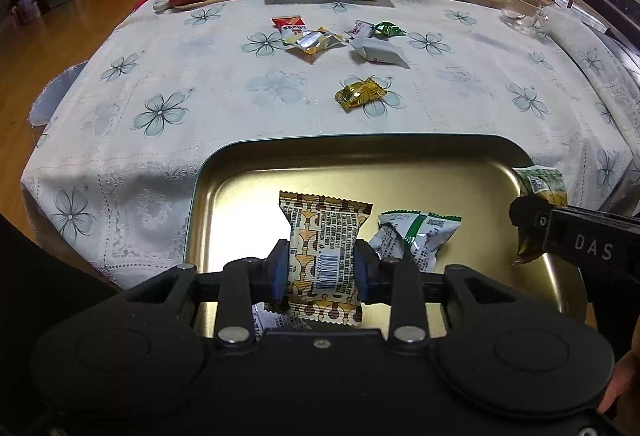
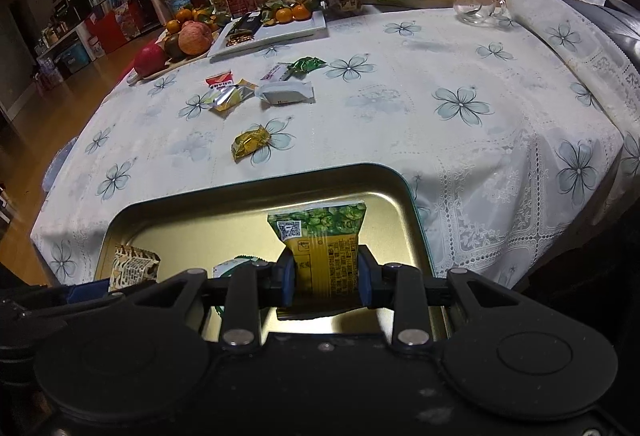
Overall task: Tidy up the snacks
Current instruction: 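Open the right tool to drop the yellow-green packet while the left tool releases the brown packet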
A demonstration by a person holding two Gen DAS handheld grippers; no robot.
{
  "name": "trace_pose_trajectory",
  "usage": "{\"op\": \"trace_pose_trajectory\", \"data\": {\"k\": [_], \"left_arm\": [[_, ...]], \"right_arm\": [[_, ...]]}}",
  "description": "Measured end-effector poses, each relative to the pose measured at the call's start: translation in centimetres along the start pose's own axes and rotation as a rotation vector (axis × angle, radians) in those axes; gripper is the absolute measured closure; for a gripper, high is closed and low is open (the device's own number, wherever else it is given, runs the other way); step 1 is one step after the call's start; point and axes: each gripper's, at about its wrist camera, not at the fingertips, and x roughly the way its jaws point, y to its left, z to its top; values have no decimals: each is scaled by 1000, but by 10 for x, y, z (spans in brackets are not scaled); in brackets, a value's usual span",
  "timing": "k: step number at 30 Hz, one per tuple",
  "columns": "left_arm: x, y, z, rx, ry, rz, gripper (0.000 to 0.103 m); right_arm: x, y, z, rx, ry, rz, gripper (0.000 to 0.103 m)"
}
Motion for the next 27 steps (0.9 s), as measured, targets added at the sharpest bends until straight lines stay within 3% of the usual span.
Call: {"op": "trace_pose_trajectory", "data": {"k": [4, 8, 18, 27], "left_arm": [[0, -2, -1, 11, 3, 12, 58], [2, -2, -1, 11, 22, 5, 57], [5, 1, -1, -10, 47, 9, 58], [-2, 4, -2, -50, -48, 91, 57]], "right_arm": [[0, 1, -1, -11, 7, 3, 67], [0, 6, -2, -54, -6, -14, 52], [4, 5, -1, -62, 21, 2, 52], [7, 4, 0, -43, 44, 9, 52]]}}
